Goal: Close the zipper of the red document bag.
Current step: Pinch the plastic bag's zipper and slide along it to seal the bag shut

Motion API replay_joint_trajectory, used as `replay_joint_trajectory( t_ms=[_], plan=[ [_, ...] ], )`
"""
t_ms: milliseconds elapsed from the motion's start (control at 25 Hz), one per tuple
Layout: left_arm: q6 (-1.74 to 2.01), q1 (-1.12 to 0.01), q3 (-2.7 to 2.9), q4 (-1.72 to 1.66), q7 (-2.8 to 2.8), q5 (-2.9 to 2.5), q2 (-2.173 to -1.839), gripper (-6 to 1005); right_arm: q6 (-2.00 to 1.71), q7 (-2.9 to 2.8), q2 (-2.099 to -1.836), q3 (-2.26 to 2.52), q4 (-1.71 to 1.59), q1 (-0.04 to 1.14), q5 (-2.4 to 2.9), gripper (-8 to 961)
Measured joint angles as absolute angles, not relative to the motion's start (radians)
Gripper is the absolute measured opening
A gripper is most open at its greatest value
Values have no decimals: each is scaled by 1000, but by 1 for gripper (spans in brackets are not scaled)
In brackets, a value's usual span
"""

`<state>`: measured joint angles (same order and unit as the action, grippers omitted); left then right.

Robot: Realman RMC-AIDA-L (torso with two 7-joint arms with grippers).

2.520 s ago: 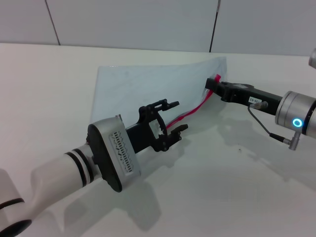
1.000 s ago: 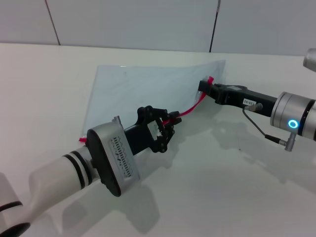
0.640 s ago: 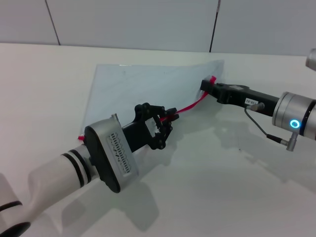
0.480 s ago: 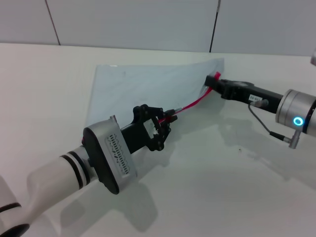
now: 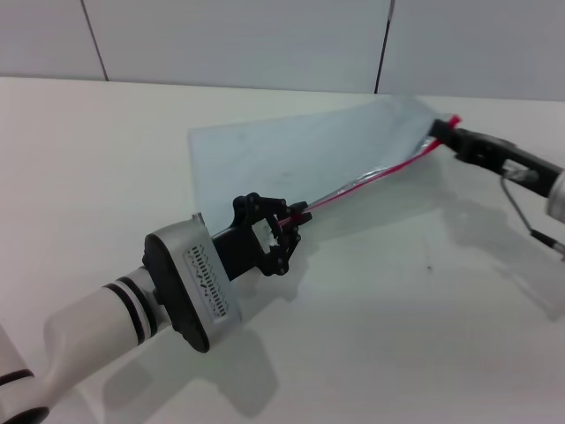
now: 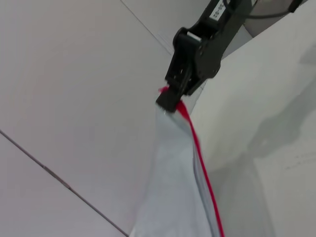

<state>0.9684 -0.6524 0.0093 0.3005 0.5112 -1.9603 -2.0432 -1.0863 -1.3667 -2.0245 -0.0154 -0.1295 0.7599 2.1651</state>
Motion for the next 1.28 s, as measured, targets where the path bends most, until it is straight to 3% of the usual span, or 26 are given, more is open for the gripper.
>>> replay_joint_trajectory(
  t_ms=[600,1120,1280],
  plan=[
    [967,-641,9,301,509,-1960,-2043,78,-1086,-1344,-2023,-94,-195,671,2072,50],
    [966,-614,-22,299,509,-1962,-2043,85,-1092,-1273,-2025,-92,-197,666,2037,53],
    [997,-587,-85,299,507,-1961,-2043,189,-1145,-1144,-2029,-93,-187,646,1968,87]
  ],
)
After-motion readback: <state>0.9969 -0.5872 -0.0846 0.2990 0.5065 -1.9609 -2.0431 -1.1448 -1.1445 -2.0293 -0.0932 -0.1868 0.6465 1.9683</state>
